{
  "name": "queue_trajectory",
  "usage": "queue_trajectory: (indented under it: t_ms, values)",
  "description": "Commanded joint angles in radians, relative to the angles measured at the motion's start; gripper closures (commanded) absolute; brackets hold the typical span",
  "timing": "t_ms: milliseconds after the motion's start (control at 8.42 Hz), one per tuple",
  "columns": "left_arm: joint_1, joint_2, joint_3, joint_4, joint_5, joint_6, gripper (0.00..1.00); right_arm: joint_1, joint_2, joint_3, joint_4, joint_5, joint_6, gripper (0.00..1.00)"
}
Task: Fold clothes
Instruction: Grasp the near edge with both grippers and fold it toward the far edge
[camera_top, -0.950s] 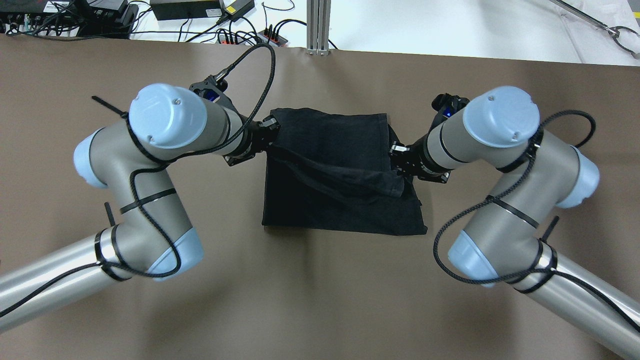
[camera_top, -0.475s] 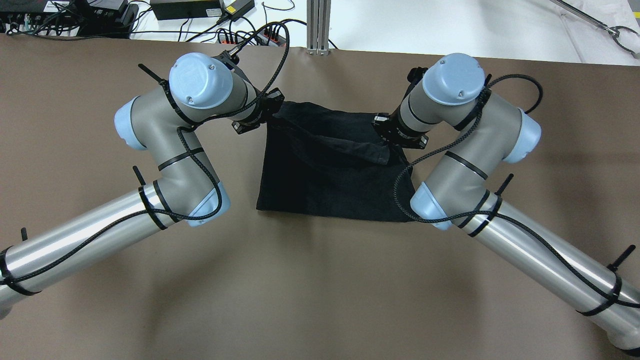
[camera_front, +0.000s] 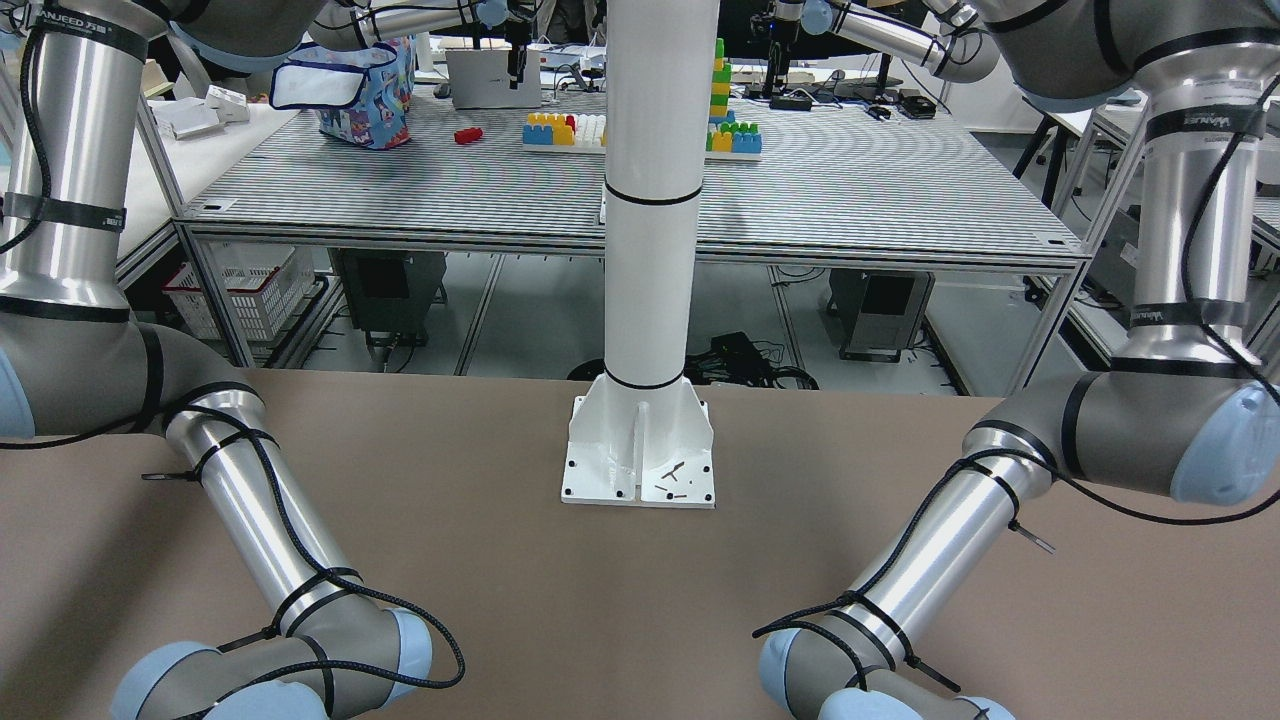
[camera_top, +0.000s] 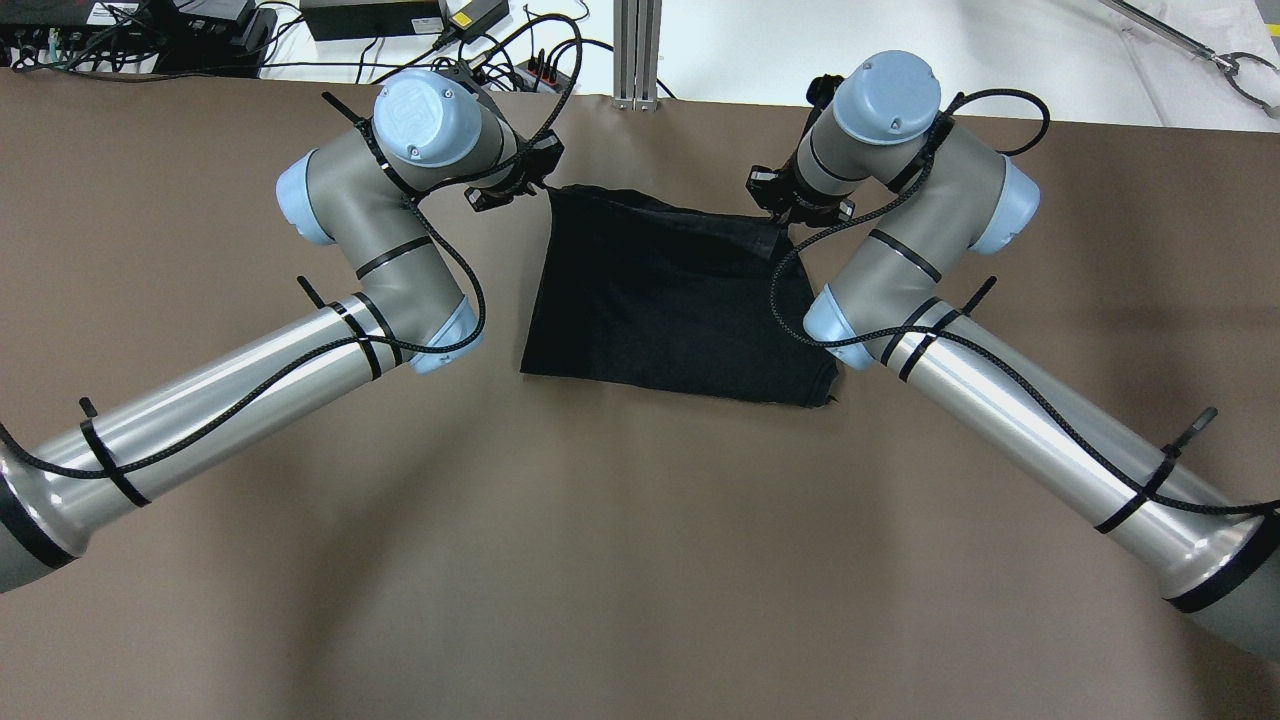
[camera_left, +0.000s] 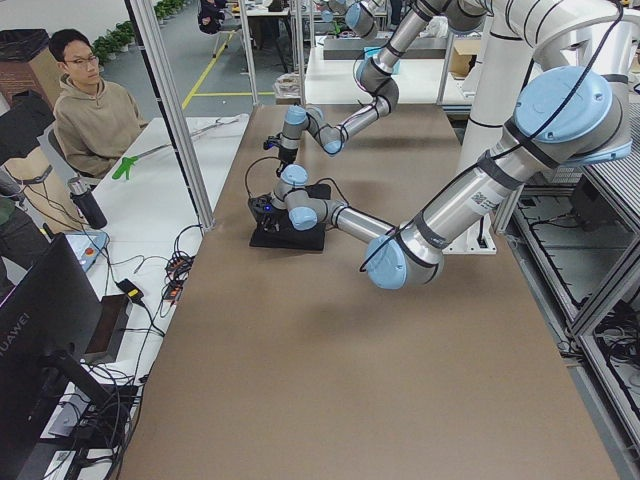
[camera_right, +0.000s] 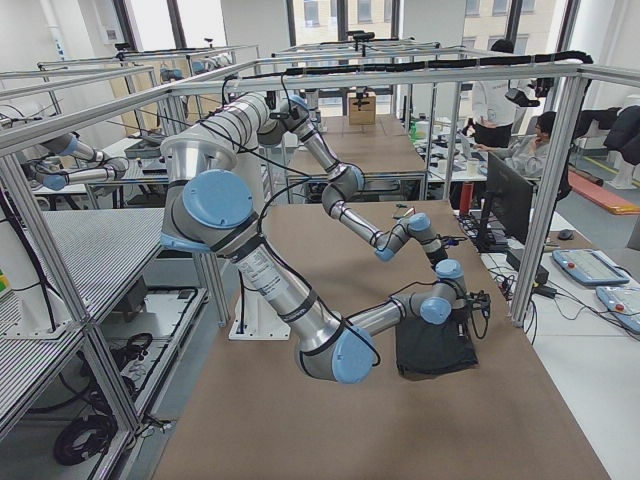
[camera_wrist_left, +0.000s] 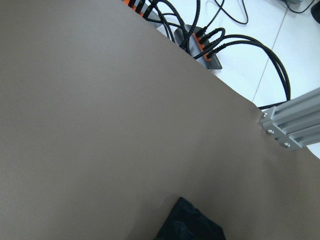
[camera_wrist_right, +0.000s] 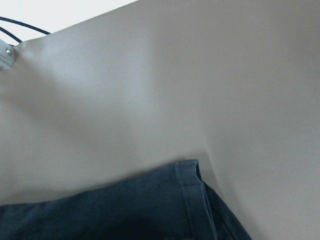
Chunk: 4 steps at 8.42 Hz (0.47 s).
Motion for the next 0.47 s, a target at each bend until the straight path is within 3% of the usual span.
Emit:
queue_trajectory:
  t_ms: [0, 356]
  values:
    - [-0.002, -0.016, 0.019, -0.010, 0.020, 0.017, 0.00, 0.038, 0.037, -0.026, 0.020, -0.005, -0.054, 0.05]
    - [-0.010, -0.010, -0.021, -0.003, 0.014, 0.043, 0.00, 0.038, 0.025, -0.017, 0.023, -0.010, -0.077, 0.05]
